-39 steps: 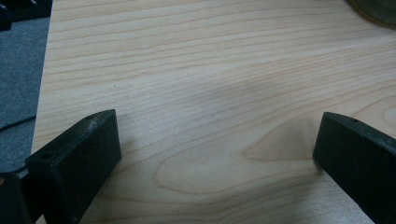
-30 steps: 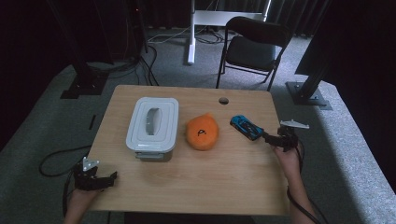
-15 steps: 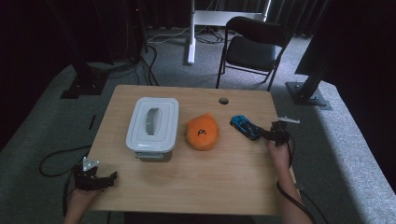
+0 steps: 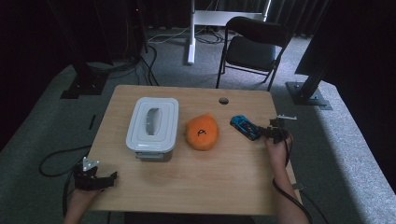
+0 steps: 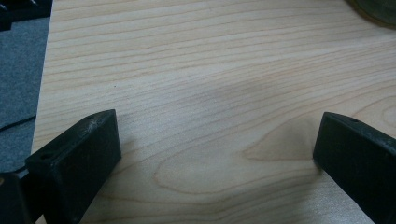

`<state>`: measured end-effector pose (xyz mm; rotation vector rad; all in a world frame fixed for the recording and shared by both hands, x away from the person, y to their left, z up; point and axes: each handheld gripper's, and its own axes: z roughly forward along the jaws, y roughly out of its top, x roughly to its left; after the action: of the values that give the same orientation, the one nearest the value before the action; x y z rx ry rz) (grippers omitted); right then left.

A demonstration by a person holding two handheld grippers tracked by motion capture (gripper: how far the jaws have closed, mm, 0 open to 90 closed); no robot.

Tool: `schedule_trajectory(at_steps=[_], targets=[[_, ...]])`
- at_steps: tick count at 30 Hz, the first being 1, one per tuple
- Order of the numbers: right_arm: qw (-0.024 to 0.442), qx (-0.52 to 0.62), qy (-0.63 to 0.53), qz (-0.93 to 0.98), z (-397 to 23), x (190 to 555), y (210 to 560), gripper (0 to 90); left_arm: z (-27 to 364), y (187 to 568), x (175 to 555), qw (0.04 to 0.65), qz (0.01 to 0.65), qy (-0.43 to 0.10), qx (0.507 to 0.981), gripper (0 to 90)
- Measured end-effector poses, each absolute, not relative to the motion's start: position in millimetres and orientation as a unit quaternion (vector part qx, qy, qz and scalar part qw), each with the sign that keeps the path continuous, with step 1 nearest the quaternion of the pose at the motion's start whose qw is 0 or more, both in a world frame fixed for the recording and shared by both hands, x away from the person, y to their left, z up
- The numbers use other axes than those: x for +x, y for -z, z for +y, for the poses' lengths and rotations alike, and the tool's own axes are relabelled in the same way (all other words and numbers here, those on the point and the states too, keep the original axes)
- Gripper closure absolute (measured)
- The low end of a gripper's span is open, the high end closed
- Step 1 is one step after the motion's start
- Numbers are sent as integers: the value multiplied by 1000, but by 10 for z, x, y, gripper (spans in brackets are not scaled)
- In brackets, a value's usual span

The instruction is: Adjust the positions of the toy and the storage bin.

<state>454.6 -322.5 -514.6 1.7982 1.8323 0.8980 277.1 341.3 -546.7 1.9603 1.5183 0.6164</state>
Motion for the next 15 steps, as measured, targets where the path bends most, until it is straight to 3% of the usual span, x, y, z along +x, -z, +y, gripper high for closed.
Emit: schedule_trajectory(at_steps=[7, 15], targets=[[170, 657, -347, 648, -3259, 4557, 5191, 688, 3413, 5467, 2771, 289, 569, -231, 735, 12], [173, 665, -340, 642, -3237, 4540, 5150, 782, 3413, 5467, 2771, 289, 569, -231, 734, 12]])
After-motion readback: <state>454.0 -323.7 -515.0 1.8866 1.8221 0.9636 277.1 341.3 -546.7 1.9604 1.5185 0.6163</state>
